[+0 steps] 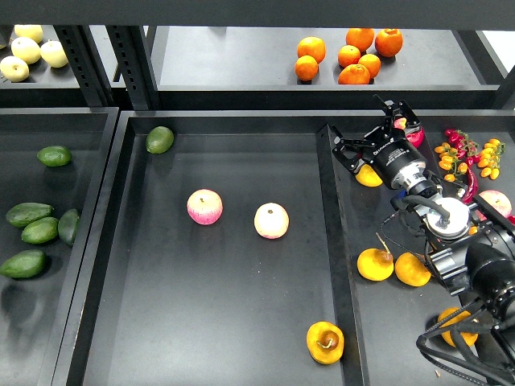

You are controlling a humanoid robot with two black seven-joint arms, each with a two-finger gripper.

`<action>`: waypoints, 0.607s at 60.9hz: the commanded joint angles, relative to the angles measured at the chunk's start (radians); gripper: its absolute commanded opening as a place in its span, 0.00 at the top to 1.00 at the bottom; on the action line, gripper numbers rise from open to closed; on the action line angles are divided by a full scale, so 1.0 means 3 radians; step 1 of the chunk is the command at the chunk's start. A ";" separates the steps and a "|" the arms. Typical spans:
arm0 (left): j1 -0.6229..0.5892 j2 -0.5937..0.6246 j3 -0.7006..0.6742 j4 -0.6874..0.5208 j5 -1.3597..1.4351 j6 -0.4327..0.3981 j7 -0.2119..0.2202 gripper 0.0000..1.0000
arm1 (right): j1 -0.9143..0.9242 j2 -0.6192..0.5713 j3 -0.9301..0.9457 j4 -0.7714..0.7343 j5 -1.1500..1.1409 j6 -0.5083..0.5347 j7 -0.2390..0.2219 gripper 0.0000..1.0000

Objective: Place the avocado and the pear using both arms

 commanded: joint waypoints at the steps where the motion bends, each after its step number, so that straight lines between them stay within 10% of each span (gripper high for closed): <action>1: 0.0005 -0.0001 0.0002 0.0000 0.0000 0.0000 0.0000 0.49 | 0.0000 0.0000 0.0000 0.0000 0.0004 0.0000 0.0000 0.01; 37: 0.0021 -0.0006 -0.0003 -0.0015 0.0000 0.0000 0.0000 0.31 | 0.0005 0.0000 0.0000 0.0000 -0.0001 0.0000 0.0000 0.01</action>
